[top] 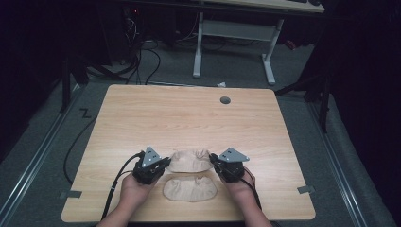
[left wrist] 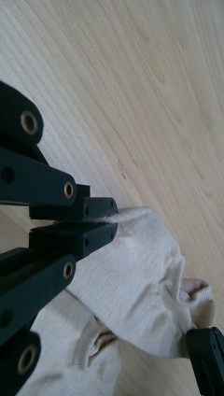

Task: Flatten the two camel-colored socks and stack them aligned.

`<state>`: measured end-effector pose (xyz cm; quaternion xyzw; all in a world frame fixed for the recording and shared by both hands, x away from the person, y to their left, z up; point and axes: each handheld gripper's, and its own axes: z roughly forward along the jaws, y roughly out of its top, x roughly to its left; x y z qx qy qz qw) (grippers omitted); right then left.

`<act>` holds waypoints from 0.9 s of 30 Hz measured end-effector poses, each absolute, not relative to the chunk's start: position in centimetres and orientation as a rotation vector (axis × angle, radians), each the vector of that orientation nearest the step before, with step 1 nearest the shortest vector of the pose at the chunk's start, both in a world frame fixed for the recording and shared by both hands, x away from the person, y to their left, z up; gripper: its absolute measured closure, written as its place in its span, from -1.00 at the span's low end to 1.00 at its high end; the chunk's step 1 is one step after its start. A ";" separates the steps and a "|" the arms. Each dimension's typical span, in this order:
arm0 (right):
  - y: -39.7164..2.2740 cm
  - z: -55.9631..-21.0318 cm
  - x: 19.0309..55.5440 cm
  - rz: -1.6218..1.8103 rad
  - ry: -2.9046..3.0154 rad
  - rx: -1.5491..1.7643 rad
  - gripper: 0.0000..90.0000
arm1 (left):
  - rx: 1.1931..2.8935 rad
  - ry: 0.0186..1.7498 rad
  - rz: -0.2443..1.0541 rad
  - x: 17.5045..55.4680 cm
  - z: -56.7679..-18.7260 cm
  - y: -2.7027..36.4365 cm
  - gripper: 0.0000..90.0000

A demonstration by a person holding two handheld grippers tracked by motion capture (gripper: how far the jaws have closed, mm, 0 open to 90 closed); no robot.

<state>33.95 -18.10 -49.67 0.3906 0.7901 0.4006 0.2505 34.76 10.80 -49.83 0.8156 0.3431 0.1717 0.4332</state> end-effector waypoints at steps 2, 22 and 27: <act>-18.2 -49.5 33.6 1.098 2.153 1.057 0.87 | 2.034 0.846 0.432 34.4 -49.7 10.9 0.92; -18.4 -49.2 31.5 1.108 2.173 1.006 0.87 | 2.039 0.824 0.393 32.8 -49.1 11.2 0.92; -18.3 -49.3 31.3 1.107 2.182 0.996 0.86 | 2.040 0.833 0.388 32.8 -49.1 11.5 0.92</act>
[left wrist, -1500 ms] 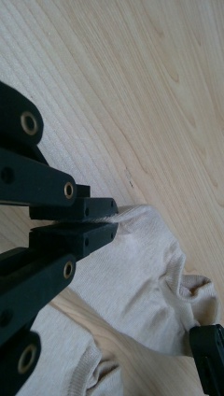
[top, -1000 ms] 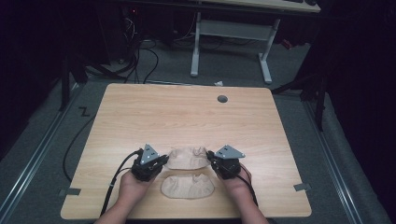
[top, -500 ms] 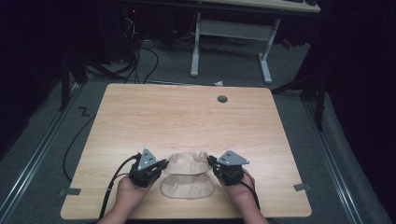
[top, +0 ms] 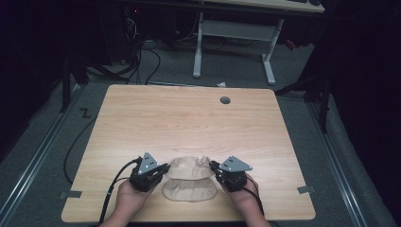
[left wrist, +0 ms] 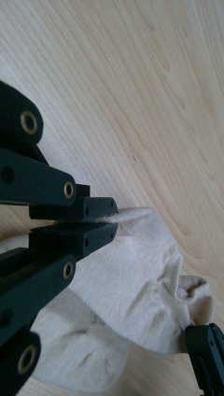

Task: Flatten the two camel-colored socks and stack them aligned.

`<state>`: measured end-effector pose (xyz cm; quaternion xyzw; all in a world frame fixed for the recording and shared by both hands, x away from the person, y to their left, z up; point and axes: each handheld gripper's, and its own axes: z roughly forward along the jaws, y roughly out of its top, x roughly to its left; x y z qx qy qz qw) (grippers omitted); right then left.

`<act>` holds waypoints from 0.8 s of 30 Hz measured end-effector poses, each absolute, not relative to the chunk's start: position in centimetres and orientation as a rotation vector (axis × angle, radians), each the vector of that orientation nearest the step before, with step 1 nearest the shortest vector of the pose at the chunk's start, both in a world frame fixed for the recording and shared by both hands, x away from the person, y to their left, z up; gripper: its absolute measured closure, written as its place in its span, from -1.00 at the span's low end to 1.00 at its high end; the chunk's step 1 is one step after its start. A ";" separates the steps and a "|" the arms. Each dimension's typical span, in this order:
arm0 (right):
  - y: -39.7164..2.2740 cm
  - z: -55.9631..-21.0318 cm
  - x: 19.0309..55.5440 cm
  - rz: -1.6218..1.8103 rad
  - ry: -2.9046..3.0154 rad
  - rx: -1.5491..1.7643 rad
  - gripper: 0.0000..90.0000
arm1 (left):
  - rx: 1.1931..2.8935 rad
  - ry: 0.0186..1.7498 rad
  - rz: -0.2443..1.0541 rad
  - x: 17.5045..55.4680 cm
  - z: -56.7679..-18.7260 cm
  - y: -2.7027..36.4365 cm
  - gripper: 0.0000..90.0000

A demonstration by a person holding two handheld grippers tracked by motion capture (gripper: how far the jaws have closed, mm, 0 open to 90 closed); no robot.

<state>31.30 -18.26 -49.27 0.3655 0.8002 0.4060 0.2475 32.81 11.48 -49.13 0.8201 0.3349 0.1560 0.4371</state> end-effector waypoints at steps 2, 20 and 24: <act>-18.2 -49.3 31.3 1.108 2.184 0.991 0.86 | 2.039 0.836 0.387 32.8 -49.1 11.5 0.92; -18.5 -49.3 29.3 1.129 2.201 0.962 0.86 | 2.065 0.803 0.388 30.6 -48.4 11.9 0.92; -18.6 -49.2 28.9 1.127 2.200 0.953 0.86 | 2.070 0.791 0.380 30.3 -48.4 11.7 0.92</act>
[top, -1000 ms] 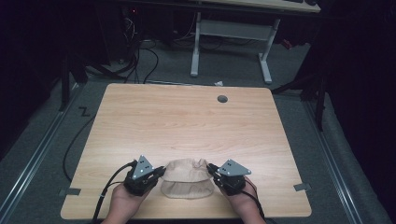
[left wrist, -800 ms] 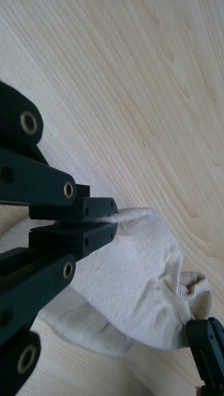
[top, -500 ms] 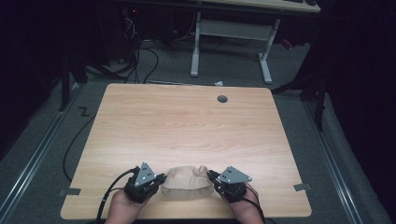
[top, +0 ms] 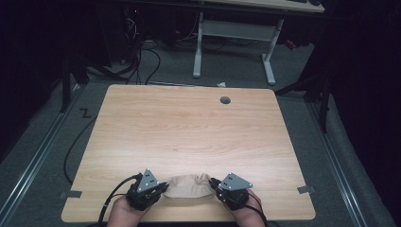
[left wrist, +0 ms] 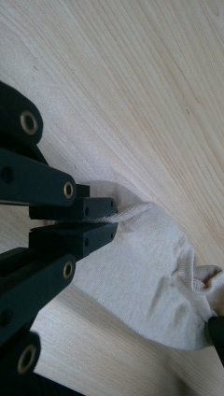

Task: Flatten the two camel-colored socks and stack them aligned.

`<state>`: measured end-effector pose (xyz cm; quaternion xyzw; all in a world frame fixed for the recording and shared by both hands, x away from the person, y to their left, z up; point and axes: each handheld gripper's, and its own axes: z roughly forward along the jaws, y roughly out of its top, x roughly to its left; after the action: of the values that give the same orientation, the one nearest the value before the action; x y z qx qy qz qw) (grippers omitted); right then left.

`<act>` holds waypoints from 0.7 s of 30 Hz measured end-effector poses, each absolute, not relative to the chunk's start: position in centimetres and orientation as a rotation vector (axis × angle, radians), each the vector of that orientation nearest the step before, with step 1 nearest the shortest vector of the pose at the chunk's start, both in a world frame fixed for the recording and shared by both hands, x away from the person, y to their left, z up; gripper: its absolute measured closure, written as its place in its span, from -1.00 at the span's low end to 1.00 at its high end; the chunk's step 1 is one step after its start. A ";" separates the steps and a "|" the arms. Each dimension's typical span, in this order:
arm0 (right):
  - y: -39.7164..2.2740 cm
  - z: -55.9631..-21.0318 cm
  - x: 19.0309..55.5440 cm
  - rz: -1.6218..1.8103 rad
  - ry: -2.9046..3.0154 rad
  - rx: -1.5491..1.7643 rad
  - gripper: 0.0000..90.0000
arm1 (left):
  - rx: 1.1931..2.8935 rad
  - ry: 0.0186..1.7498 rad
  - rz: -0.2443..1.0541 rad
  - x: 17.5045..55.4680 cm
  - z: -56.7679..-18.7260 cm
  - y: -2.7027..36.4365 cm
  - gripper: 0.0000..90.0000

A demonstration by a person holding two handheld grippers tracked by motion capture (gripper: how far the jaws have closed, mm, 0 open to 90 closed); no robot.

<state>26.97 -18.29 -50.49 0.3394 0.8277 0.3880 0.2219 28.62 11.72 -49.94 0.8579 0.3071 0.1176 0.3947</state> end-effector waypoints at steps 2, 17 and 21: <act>-18.4 -50.7 26.9 1.063 2.297 0.943 0.86 | 2.194 0.776 0.287 28.6 -50.2 11.5 0.92; -18.6 -51.6 27.4 1.028 2.366 1.007 0.61 | 2.232 0.808 0.303 29.1 -51.3 11.2 0.44; -18.9 -51.3 27.4 1.052 2.335 1.015 0.53 | 2.211 0.817 0.322 29.2 -51.1 11.4 0.35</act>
<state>27.37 -18.91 -51.29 0.3618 0.8317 0.3747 0.1923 29.22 11.40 -51.15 0.8625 0.3189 0.1258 0.3722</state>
